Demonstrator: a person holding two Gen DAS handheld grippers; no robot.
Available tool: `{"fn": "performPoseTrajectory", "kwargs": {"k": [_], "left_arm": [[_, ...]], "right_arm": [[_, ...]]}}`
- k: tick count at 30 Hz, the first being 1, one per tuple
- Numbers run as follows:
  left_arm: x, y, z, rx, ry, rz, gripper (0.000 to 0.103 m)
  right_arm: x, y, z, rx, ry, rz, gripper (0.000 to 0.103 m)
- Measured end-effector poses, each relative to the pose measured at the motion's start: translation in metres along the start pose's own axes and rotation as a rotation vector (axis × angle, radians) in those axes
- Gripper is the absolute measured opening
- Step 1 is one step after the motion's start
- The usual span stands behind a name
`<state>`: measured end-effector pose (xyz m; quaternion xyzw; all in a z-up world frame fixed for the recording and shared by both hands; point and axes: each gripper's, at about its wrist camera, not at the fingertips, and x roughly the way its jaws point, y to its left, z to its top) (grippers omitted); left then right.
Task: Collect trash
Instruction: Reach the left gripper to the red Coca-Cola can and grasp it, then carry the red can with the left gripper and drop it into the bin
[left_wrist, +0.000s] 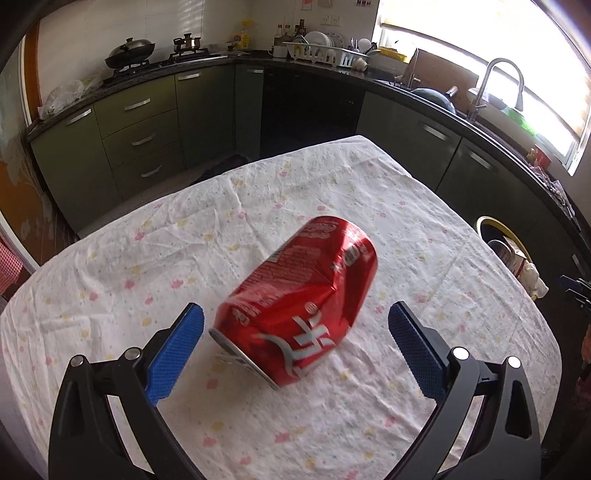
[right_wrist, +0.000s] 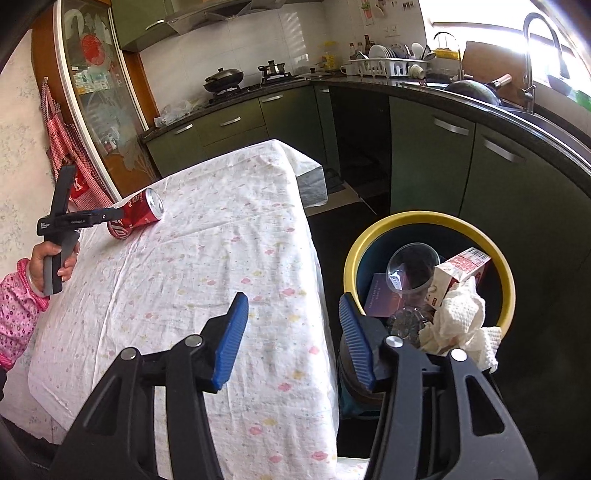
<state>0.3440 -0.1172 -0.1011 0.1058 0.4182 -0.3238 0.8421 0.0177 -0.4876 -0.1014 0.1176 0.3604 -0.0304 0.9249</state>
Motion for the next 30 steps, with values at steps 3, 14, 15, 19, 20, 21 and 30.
{"fn": "performPoseTrajectory", "kwargs": {"k": [3, 14, 15, 19, 20, 21, 30], "left_arm": [[-0.005, 0.002, 0.002, 0.032, -0.002, 0.023, 0.098], [0.02, -0.006, 0.028, 0.241, 0.123, -0.148, 0.098], [0.024, -0.007, 0.029, 0.252, 0.132, -0.155, 0.098], [0.037, -0.018, 0.025, 0.294, 0.166, -0.162, 0.098], [0.038, -0.021, 0.024, 0.311, 0.171, -0.152, 0.098], [0.04, -0.023, 0.023, 0.322, 0.174, -0.141, 0.098], [0.047, -0.029, 0.019, 0.352, 0.196, -0.125, 0.079]], "right_arm": [[0.001, 0.0, 0.001, -0.005, 0.001, 0.007, 0.05], [0.01, 0.0, 0.004, -0.006, 0.021, 0.009, 0.052], [0.01, 0.001, 0.005, -0.008, 0.023, 0.007, 0.052], [0.012, 0.001, 0.006, -0.005, 0.026, 0.006, 0.053], [0.013, 0.001, 0.007, -0.004, 0.028, 0.008, 0.053], [0.014, 0.0, 0.007, -0.004, 0.031, 0.009, 0.053], [0.016, -0.002, 0.001, -0.005, 0.051, 0.008, 0.053]]}}
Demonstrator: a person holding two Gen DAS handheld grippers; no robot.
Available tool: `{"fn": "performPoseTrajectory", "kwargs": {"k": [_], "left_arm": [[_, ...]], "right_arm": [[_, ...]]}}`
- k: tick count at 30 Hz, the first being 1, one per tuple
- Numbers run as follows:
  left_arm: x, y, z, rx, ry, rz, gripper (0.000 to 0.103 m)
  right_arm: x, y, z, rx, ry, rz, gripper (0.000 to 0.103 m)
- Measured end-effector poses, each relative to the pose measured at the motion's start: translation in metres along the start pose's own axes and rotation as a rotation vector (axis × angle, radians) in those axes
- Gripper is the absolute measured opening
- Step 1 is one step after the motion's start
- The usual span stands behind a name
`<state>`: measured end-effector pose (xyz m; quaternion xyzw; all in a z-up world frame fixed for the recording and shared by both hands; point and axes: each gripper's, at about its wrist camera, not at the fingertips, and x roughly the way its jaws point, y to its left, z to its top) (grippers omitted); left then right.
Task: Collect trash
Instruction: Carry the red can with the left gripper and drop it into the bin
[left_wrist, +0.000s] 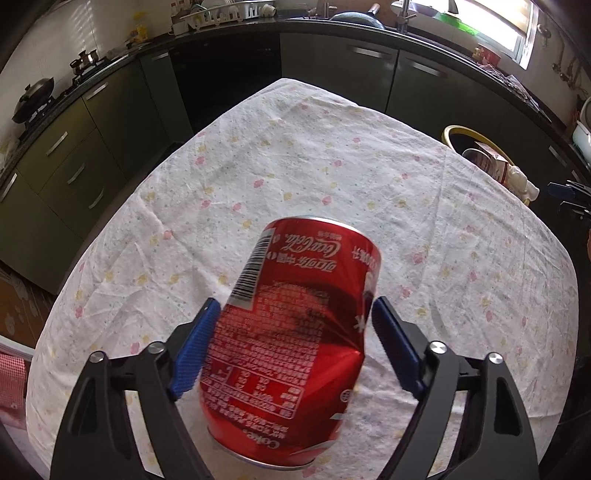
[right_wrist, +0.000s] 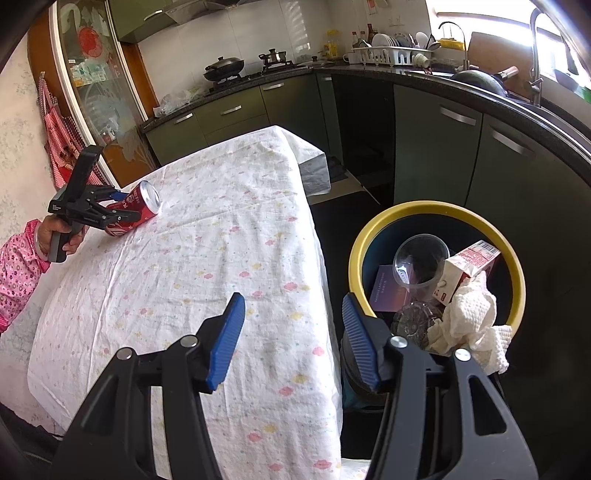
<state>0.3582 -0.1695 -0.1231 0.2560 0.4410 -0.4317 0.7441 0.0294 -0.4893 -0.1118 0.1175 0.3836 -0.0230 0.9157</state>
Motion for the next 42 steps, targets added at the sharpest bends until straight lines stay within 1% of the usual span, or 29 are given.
{"fn": "performPoseTrajectory", "kwargs": {"k": [3, 6, 7, 11, 15, 19, 23, 26, 29, 32, 34, 36, 39, 42], "left_arm": [[-0.003, -0.003, -0.003, 0.001, -0.004, 0.001, 0.076], [-0.011, -0.012, -0.006, -0.004, -0.016, 0.016, 0.069], [-0.013, -0.015, -0.006, -0.006, -0.021, 0.018, 0.069], [-0.025, -0.042, -0.004, 0.008, -0.041, 0.048, 0.068], [-0.036, -0.077, 0.003, 0.019, -0.071, 0.043, 0.068], [-0.05, -0.126, 0.023, 0.057, -0.099, 0.007, 0.068], [-0.051, -0.181, 0.061, 0.09, -0.105, -0.094, 0.068], [-0.036, -0.221, 0.098, 0.089, -0.095, -0.179, 0.068], [-0.012, -0.259, 0.133, 0.101, -0.083, -0.203, 0.068], [0.023, -0.285, 0.168, 0.07, -0.054, -0.237, 0.068], [0.049, -0.296, 0.187, 0.035, -0.035, -0.244, 0.068], [0.073, -0.305, 0.202, -0.002, -0.01, -0.23, 0.068], [0.102, -0.316, 0.213, -0.053, 0.024, -0.22, 0.068], [0.121, -0.325, 0.218, -0.095, 0.05, -0.209, 0.069]], "right_arm": [[-0.004, 0.0, -0.005, -0.008, 0.005, -0.005, 0.053], [-0.011, -0.002, -0.01, -0.007, 0.005, -0.005, 0.053], [-0.013, -0.004, -0.012, -0.002, 0.002, -0.005, 0.053], [-0.025, -0.012, -0.019, 0.025, -0.019, -0.005, 0.053], [-0.045, -0.025, -0.023, 0.055, -0.055, -0.03, 0.053], [-0.072, -0.048, -0.029, 0.105, -0.102, -0.089, 0.053], [-0.096, -0.073, -0.038, 0.162, -0.145, -0.134, 0.053], [-0.107, -0.087, -0.046, 0.192, -0.165, -0.141, 0.053], [-0.112, -0.099, -0.054, 0.214, -0.175, -0.134, 0.053], [-0.115, -0.113, -0.061, 0.24, -0.186, -0.123, 0.053], [-0.115, -0.12, -0.066, 0.257, -0.19, -0.117, 0.053], [-0.115, -0.127, -0.072, 0.271, -0.19, -0.113, 0.053], [-0.113, -0.135, -0.077, 0.288, -0.187, -0.105, 0.053], [-0.111, -0.142, -0.08, 0.301, -0.184, -0.1, 0.053]]}}
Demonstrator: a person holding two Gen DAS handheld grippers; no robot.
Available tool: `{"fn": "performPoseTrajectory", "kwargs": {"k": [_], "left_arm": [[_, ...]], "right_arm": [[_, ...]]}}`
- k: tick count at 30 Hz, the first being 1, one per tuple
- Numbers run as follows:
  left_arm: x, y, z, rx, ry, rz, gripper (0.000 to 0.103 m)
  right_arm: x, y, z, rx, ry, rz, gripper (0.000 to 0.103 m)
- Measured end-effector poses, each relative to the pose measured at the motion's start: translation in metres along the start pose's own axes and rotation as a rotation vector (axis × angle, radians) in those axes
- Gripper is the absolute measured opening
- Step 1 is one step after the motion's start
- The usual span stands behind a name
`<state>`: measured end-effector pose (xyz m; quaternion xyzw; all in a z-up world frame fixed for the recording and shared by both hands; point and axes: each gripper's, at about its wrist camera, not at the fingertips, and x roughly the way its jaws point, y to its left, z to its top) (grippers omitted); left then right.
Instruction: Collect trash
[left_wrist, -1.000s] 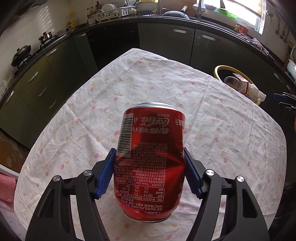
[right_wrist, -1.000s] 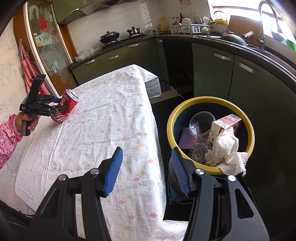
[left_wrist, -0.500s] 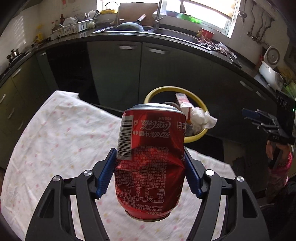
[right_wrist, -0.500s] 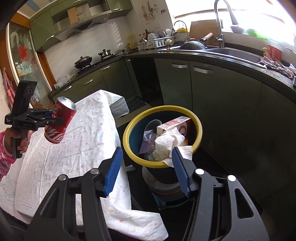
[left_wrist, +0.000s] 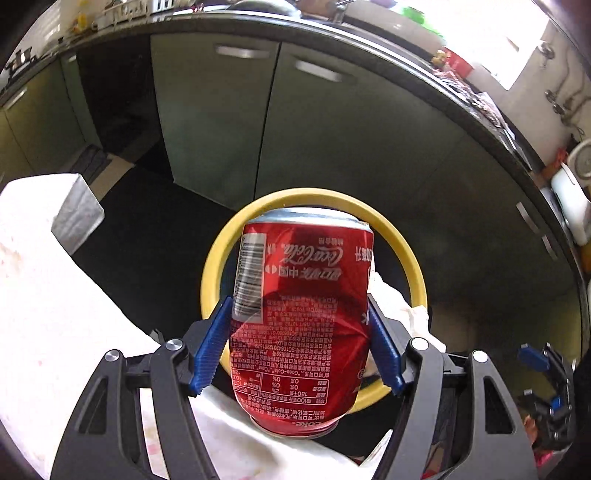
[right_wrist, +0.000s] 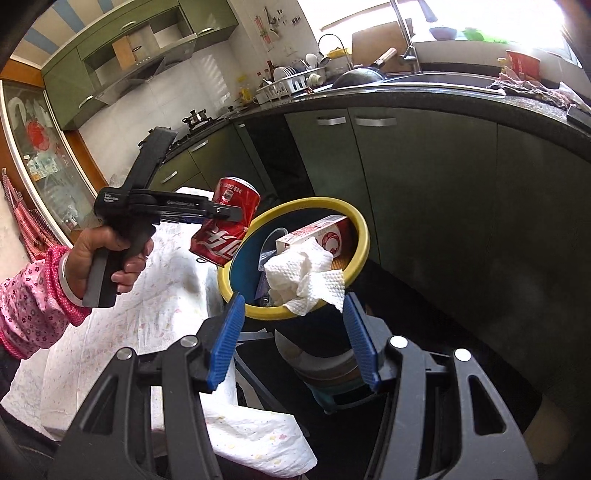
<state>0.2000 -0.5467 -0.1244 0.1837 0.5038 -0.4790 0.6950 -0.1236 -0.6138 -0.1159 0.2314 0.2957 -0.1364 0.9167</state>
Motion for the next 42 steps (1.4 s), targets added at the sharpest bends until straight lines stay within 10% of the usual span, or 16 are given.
{"fn": "performPoseTrajectory", "kwargs": {"k": [10, 18, 28, 42], "left_arm": [[-0.007, 0.0, -0.003, -0.069, -0.07, 0.042, 0.086], [-0.158, 0.008, -0.116, -0.081, -0.416, 0.175, 0.098], [-0.285, 0.024, -0.294, -0.285, -0.573, 0.71, 0.098], [-0.368, 0.044, -0.44, -0.555, -0.654, 0.805, 0.098]], "right_arm": [[0.004, 0.016, -0.002, -0.023, -0.006, 0.036, 0.057], [0.007, 0.065, -0.009, -0.141, 0.008, 0.065, 0.062], [-0.005, 0.133, -0.012, -0.285, -0.051, 0.118, 0.095], [-0.042, 0.179, -0.022, -0.374, -0.123, 0.07, 0.096]]}}
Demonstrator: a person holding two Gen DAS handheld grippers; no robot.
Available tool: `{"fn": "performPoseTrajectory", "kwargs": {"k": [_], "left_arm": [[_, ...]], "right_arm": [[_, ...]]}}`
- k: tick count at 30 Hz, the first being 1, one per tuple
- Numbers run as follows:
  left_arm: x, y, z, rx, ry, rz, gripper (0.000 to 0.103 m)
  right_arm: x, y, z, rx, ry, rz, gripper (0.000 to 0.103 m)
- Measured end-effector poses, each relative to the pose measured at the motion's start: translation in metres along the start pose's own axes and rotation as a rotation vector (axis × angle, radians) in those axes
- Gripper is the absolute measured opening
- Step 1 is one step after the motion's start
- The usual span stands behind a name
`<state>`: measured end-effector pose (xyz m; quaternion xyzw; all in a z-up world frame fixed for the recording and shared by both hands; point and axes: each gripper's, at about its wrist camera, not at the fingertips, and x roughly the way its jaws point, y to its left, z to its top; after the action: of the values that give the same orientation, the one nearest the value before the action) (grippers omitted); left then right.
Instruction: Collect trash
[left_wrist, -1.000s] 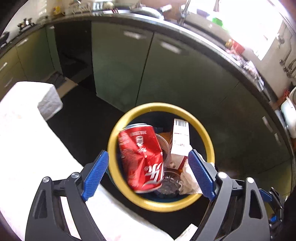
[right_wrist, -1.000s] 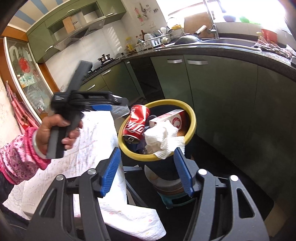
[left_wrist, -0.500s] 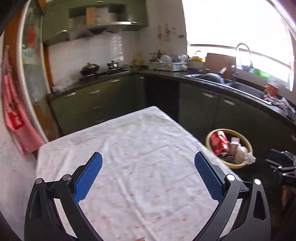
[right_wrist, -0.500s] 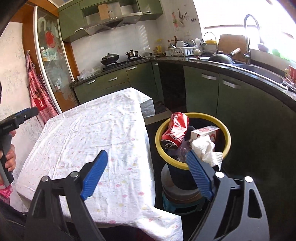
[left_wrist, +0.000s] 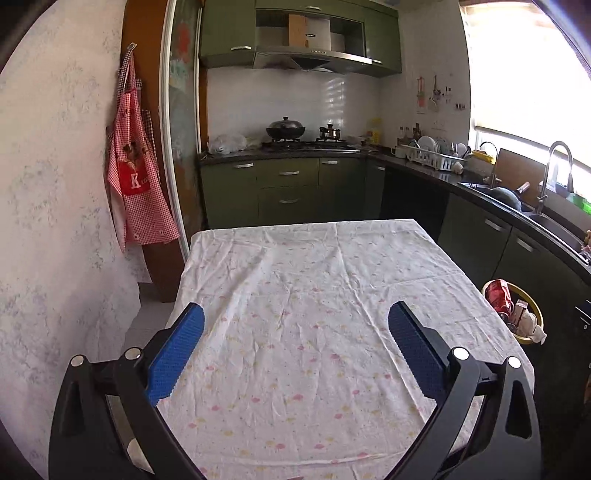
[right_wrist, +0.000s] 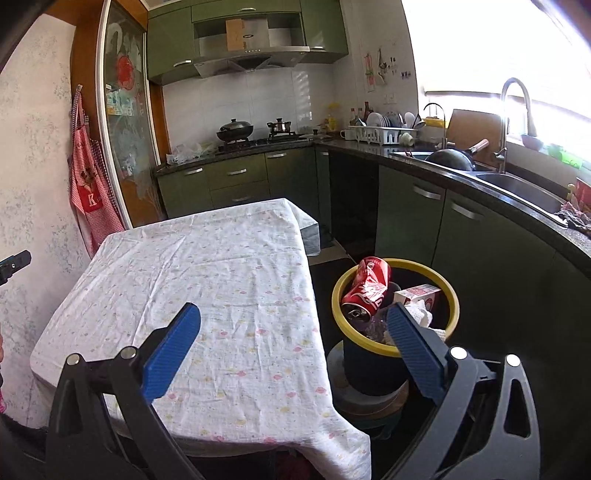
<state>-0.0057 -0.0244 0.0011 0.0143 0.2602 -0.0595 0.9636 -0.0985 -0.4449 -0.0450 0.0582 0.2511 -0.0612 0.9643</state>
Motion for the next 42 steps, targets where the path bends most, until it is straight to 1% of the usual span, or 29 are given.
{"fn": "performPoseTrajectory", "kwargs": {"k": [3, 5, 9, 17, 42], "left_arm": [[-0.005, -0.002, -0.004, 0.001, 0.006, -0.001, 0.098], [-0.01, -0.007, -0.005, 0.015, -0.005, 0.006, 0.098], [-0.018, -0.014, -0.005, 0.024, -0.016, -0.003, 0.098], [-0.025, -0.021, -0.003, 0.033, -0.032, 0.005, 0.098], [-0.017, -0.018, -0.001, 0.032, -0.018, -0.005, 0.098]], "right_arm": [[0.0, 0.0, -0.004, 0.0, 0.001, -0.026, 0.096], [0.001, -0.001, -0.006, 0.005, 0.008, -0.026, 0.096], [0.001, -0.003, -0.01, 0.009, 0.011, -0.035, 0.096], [0.003, -0.006, -0.01, 0.019, 0.01, -0.033, 0.096], [0.006, -0.001, -0.006, 0.017, 0.008, -0.028, 0.096]]}}
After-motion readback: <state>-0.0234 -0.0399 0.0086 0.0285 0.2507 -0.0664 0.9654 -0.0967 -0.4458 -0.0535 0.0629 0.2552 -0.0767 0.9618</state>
